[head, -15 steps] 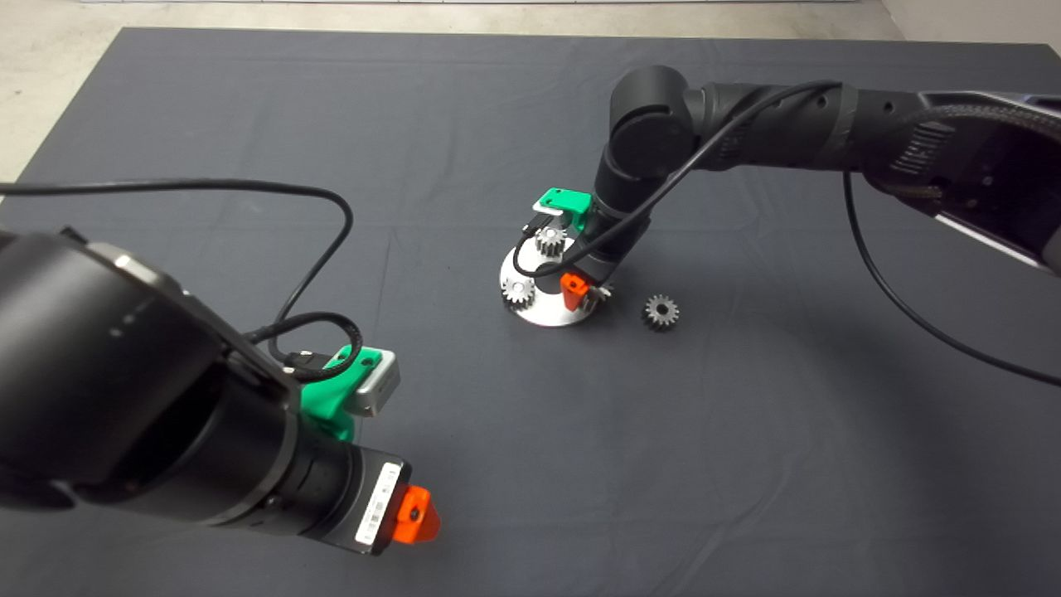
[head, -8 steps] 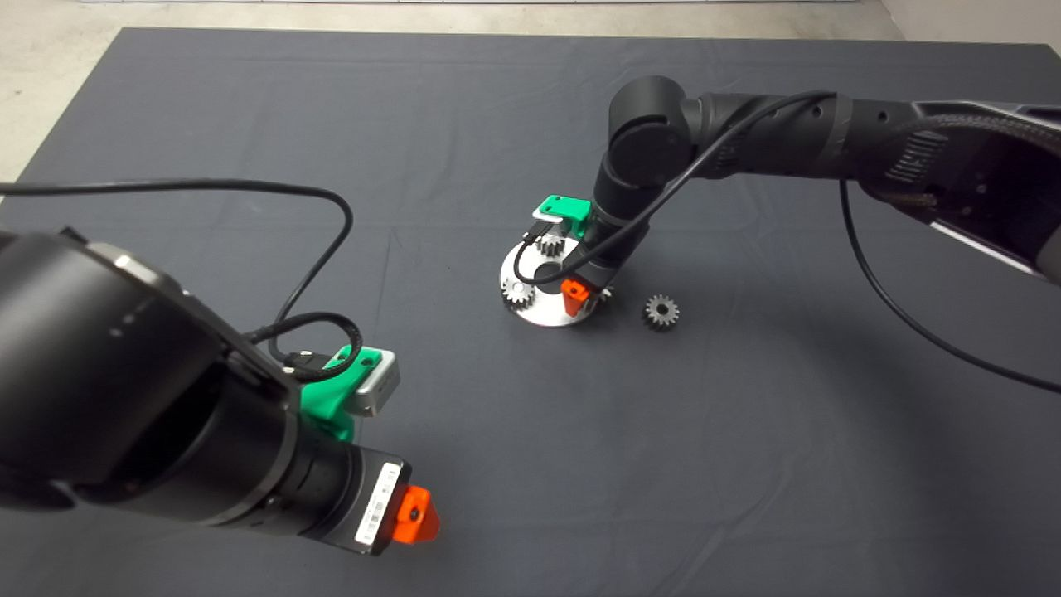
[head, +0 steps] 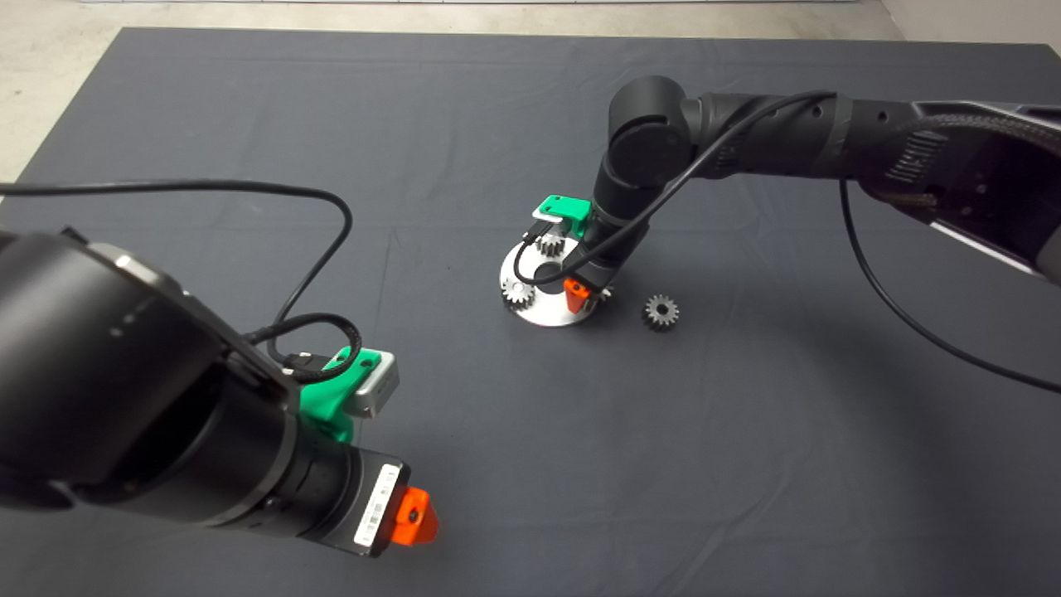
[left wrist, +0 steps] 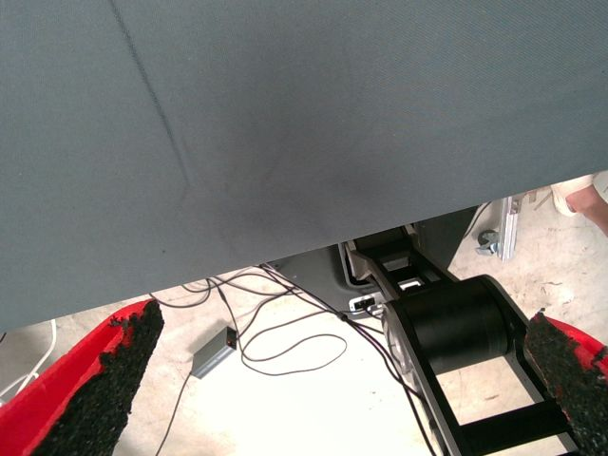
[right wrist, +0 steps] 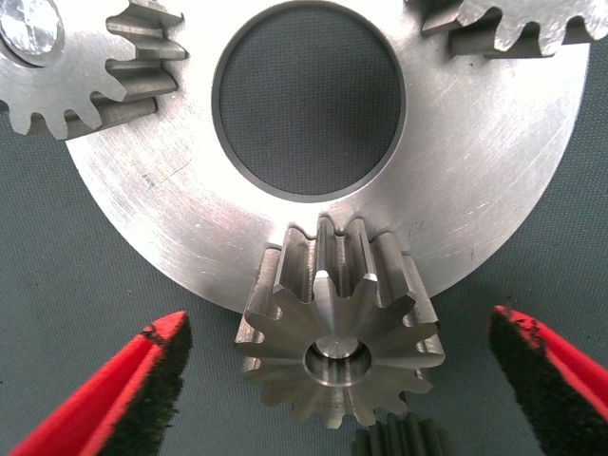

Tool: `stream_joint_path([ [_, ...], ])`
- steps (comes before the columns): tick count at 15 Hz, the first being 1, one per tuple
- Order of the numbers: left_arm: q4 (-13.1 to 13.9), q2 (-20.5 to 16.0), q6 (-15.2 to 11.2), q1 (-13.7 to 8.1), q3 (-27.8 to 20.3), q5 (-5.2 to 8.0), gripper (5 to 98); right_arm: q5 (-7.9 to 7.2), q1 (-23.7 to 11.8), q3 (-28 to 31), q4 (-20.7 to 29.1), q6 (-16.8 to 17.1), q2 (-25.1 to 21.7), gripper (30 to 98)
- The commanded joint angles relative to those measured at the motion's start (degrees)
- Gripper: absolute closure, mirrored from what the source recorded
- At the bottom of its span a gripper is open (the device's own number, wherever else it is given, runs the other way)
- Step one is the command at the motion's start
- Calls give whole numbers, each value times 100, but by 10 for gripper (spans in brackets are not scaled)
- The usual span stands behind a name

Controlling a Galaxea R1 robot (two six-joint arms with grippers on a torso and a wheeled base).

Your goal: Remove an incorrectly installed larger gear and replace it with the correct smaller gear

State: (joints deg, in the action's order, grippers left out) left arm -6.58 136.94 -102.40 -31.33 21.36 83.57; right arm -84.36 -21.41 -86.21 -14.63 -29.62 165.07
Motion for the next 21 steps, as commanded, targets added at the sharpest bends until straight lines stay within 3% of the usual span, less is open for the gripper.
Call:
stream_joint_path([
  [1,113,-18,1,-84,-98,28,54,-1,-22,-17,-181,123,21,472],
  [4,140,-22,-8,-84,-98,28,54,-27,-24,-17,-181,132,56,482],
  [5,140,-22,-17,-84,-98,28,54,-28,-22,-17,-181,132,56,523],
  [8,149,-22,-26,-84,-99,29,54,-19,-31,-17,-181,132,56,533],
  [10,210,-22,-34,-84,-98,37,54,-10,-31,-8,-181,132,54,581],
  [13,228,-30,-34,-84,-98,37,54,7,-39,9,-229,132,56,582],
  [15,228,-30,-43,-84,-98,37,54,-1,-39,36,-356,123,56,627],
  [21,263,-30,-52,-84,-98,46,54,-10,-31,36,-383,123,59,679],
])
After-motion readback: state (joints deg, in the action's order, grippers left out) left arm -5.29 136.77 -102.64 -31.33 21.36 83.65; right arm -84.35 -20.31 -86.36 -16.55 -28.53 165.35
